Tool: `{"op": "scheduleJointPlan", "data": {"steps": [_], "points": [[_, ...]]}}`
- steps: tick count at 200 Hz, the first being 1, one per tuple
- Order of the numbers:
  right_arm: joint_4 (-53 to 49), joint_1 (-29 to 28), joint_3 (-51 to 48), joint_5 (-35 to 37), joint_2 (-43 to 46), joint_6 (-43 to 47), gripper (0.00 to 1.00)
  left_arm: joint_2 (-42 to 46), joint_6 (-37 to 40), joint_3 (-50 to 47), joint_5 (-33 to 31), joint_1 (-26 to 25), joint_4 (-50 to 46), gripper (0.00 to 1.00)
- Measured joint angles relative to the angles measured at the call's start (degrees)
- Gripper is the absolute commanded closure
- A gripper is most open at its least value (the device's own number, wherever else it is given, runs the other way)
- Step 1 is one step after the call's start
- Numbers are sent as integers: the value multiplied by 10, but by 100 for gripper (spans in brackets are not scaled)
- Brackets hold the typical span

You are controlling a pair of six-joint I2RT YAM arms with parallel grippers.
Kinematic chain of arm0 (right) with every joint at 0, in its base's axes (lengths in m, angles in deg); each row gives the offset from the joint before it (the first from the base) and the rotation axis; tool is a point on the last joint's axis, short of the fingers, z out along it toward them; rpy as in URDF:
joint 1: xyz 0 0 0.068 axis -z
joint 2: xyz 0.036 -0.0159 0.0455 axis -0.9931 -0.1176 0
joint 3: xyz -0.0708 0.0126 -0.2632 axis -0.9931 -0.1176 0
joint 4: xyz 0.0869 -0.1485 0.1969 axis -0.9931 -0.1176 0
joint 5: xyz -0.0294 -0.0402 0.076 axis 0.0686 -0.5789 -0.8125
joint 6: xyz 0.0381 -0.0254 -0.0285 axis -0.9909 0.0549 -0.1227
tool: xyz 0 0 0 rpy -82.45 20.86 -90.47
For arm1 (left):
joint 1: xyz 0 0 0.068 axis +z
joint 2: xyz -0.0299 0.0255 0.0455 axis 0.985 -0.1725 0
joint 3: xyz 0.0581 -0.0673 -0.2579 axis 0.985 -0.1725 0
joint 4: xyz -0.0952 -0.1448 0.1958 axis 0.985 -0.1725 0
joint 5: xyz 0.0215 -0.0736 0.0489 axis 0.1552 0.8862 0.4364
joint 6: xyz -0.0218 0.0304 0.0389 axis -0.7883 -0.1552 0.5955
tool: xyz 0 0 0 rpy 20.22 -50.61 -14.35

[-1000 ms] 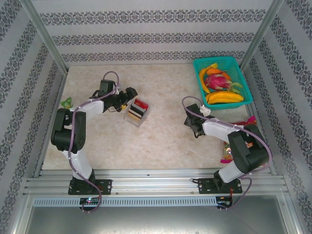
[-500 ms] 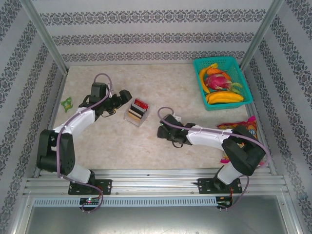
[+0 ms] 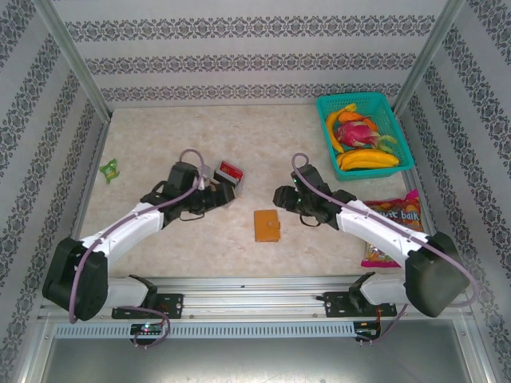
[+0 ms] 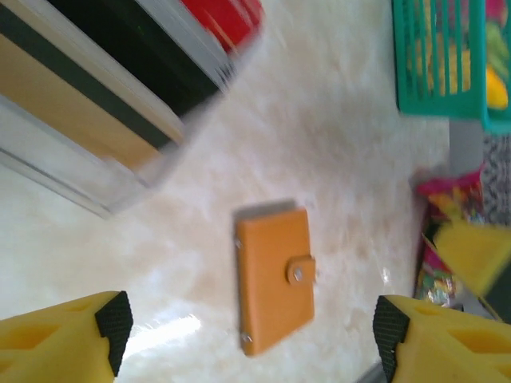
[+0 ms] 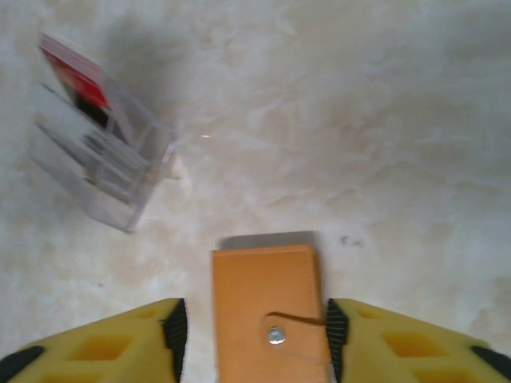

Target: Put the credit cards into the card holder

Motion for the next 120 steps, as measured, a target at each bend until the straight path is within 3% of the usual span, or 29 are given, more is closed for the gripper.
{"op": "scheduleJointPlan", "data": {"steps": [27,49,76,120], "points": [[3,2,-22,-43,-36,11,65,-47,-23,-7,1,-70,24,23],[3,-2,-37,-69,-62,15,66,-91,-39,-7,0,-109,47,25],[5,-13,-42,-93,-90,25,68,-138,-60,-7,7,-128,82,32],[6,-19,-48,-109,-117,38,71,-190,-80,0,13,-144,115,35]]}}
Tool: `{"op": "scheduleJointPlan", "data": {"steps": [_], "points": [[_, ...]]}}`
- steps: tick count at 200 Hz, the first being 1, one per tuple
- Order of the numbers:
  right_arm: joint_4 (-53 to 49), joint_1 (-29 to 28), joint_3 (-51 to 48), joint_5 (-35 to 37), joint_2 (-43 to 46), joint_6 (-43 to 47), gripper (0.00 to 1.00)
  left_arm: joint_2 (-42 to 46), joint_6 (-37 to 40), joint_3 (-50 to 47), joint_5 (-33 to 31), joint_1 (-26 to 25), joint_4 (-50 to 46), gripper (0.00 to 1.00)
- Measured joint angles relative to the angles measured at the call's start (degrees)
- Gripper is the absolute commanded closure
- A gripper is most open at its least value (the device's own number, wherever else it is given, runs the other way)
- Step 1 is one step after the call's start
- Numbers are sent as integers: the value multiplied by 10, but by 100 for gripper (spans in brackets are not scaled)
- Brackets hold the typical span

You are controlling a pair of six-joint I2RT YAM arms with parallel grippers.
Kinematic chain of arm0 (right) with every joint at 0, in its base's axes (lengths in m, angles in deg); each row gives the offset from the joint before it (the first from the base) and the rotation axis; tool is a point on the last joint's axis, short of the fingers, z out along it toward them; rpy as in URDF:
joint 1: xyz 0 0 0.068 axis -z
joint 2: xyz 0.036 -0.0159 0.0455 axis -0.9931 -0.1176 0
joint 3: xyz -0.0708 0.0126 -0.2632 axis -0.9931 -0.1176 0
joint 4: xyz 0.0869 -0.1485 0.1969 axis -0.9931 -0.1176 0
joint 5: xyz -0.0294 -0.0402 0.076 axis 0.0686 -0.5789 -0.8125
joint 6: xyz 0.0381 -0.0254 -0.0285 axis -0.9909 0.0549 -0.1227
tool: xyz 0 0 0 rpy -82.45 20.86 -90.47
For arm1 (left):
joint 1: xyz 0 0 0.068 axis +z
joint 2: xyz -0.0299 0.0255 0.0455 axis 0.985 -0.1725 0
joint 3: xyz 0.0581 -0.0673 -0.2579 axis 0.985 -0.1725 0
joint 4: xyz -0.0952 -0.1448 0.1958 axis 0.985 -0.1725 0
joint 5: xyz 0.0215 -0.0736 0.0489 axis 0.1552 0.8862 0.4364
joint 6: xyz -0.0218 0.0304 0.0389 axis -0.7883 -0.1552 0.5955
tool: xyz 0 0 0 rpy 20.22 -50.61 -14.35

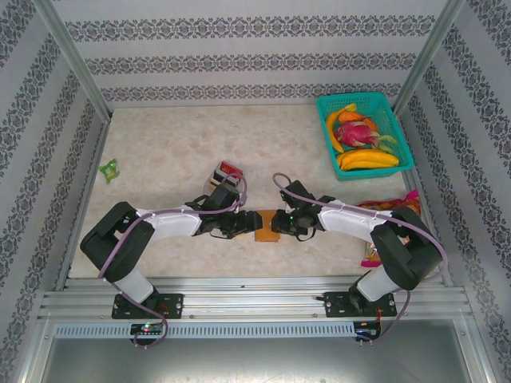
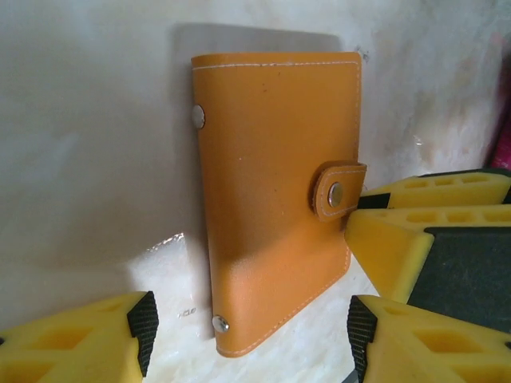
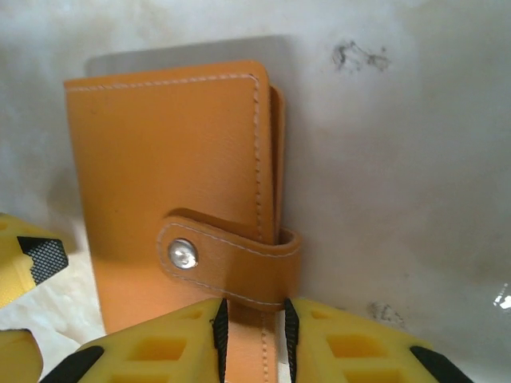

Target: Put the credit cards into the card holder

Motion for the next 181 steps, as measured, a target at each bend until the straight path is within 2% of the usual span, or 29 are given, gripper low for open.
{"op": "scheduleJointPlan", "data": {"steps": [54,73,81,109,131,144,163,181], "points": [[6,0,-6,-9,-8,8,72,-28,-12,10,4,0,21,47],[10,0,-6,-12,-10,10,73,-36,-17,11,7,0,31,55],[12,2,-6,-15,-12,11,76,-38,-19,11,8,0,36,58],[13,7,-3,-29,-18,18,75,-48,-27,11,7,-1,41,75],[12,8,-2,-32,-21,19,75,-53,-39,7,4,0,49,83],[12,8,-2,-32,-21,18,72,-51,-47,-3,3,0,67,88],[7,8,-2,-23,-17,15,58,-39,-55,-17,0,0,88,100],[-7,7,2,2,-7,18,52,-22,-54,-19,0,-2,100,100]]}}
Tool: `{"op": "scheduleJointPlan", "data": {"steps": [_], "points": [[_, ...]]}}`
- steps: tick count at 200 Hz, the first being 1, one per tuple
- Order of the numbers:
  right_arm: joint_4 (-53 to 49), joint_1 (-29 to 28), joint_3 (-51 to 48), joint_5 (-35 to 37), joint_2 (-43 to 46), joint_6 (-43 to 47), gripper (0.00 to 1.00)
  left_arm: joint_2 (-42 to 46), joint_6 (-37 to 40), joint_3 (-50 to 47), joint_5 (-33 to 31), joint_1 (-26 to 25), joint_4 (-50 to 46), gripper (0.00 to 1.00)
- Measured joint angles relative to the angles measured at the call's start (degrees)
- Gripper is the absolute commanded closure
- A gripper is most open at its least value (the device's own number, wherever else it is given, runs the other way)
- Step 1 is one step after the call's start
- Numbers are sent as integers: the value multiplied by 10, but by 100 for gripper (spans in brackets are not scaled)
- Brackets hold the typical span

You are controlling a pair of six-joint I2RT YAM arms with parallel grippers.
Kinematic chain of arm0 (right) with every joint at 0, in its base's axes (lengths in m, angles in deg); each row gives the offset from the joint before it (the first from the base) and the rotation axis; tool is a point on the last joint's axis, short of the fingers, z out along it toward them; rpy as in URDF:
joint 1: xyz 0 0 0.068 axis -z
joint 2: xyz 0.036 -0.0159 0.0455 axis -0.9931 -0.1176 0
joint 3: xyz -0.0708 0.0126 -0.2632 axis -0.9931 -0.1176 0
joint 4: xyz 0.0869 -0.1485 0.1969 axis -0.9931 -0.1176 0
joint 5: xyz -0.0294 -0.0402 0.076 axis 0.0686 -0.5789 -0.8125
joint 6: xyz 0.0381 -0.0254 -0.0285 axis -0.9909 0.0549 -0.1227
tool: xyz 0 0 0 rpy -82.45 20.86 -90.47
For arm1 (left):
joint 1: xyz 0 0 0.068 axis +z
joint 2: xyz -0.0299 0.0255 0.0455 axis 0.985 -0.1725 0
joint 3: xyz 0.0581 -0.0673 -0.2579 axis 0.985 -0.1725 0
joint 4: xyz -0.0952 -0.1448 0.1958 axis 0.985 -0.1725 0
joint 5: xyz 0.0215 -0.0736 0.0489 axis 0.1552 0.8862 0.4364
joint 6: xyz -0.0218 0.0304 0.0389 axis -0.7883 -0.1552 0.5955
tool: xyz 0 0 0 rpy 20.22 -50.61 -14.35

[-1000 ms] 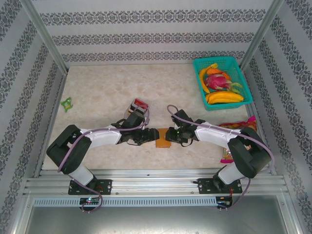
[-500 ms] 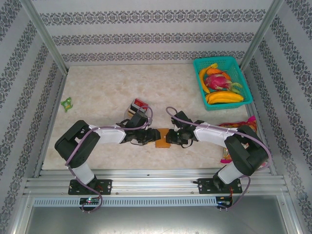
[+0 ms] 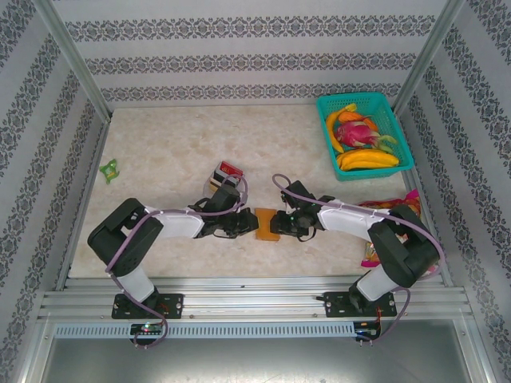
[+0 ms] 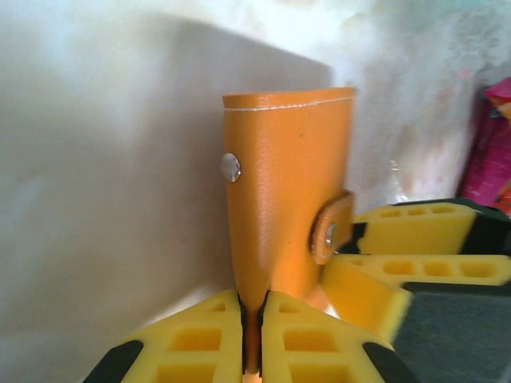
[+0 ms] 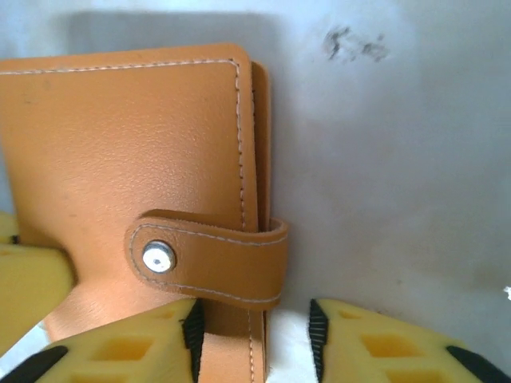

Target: Put the credit cards into the card holder

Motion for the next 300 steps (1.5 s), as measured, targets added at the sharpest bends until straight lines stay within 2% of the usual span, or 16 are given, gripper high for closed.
{"op": "scheduleJointPlan", "data": {"steps": [33,54,93,155,210,224,244,261,300], "points": [[-31,-1,27,40,10,10,48,16,0,0,2,0,28,100],[-30,-16,36,50,11,15,40,16,0,0,3,0,31,100],[-7,-34,36,54,12,16,37,16,0,0,10,0,31,100],[-10,-21,59,75,-19,5,43,16,-22,-20,7,1,69,100],[-24,-14,86,78,-43,27,61,17,-39,-43,13,13,102,100],[-40,1,82,108,-43,31,67,29,-38,-51,17,15,102,100],[-68,34,70,141,-42,35,69,47,-38,-60,23,19,102,100],[-82,49,66,144,-38,38,69,50,-38,-61,25,21,101,100],[-62,56,65,90,10,33,58,50,-28,-60,26,21,78,100]]}}
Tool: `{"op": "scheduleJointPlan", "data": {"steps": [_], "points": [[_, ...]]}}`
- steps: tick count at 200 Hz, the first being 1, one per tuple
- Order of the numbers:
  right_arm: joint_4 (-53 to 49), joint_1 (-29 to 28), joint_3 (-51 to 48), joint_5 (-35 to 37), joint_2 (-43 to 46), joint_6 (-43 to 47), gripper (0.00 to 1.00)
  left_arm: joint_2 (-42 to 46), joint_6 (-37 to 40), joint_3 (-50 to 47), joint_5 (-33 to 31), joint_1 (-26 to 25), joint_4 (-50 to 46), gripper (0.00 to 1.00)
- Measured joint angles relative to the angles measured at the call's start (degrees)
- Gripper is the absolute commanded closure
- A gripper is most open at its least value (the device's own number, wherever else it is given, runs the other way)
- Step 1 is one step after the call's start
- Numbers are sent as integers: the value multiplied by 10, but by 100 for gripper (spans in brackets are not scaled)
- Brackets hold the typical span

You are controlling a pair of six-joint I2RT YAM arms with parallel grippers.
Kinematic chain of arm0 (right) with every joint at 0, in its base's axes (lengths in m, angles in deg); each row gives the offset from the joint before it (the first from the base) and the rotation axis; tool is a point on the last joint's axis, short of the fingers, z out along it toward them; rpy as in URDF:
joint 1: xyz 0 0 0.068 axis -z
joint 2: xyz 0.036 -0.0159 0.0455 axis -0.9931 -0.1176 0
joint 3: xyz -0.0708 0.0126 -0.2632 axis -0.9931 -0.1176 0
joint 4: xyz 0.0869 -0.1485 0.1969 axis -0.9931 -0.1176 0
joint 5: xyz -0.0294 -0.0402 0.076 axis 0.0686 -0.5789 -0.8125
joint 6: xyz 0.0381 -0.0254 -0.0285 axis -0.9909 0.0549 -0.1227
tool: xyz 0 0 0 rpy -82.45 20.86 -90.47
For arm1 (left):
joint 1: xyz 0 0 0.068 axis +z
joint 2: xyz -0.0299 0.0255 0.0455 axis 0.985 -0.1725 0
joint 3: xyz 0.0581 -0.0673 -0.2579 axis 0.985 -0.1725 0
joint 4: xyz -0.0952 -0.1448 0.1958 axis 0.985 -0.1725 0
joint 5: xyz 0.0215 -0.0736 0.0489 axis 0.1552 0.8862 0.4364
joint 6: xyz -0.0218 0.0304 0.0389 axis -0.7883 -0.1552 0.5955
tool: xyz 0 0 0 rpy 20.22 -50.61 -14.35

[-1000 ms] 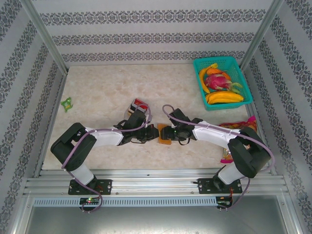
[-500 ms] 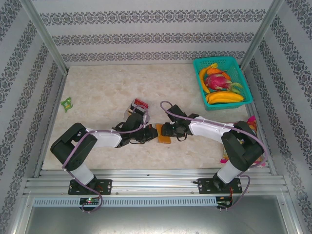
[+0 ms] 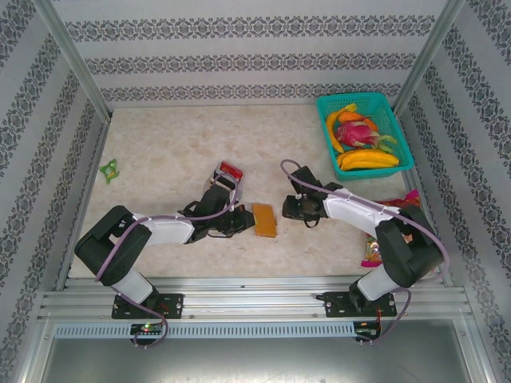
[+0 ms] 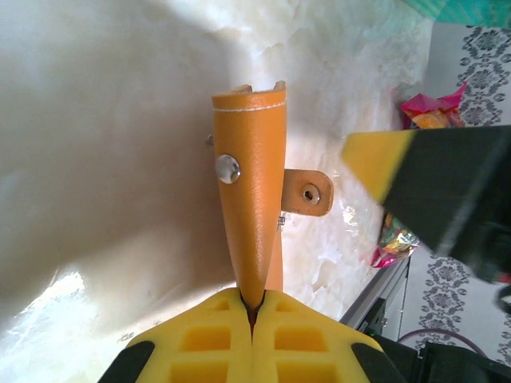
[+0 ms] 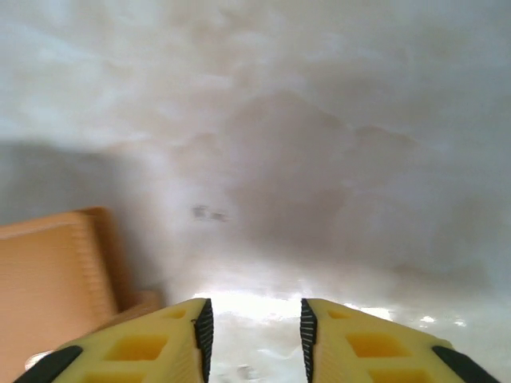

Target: Put the credit cards into the card holder

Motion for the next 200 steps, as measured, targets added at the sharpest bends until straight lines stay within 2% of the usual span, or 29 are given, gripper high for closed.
{"op": "scheduleJointPlan", "data": {"steps": [13,38,65,109,117,153,162,173,193,200], "points": [[17,5,0,-29,10,-4,55,0,4,1,0,0,-6,100],[44,8,-3,-73,14,-10,42,0,7,4,3,0,-10,100],[58,3,-6,-113,13,-15,42,0,8,5,5,0,-10,100],[43,-28,12,-113,-38,-9,42,-1,8,9,10,0,-12,100],[40,-31,12,-113,-44,-6,45,-1,9,11,11,0,-12,100],[23,-29,14,-105,-57,7,78,-5,11,14,13,0,-18,100],[19,-25,14,-103,-57,14,89,-6,12,14,13,0,-19,95],[18,-18,11,-103,-55,13,95,-6,14,17,12,0,-28,91],[16,0,0,-107,-38,17,100,-6,26,35,2,0,-65,73],[16,3,-3,-108,-28,18,100,-6,32,42,-3,0,-79,60]]}}
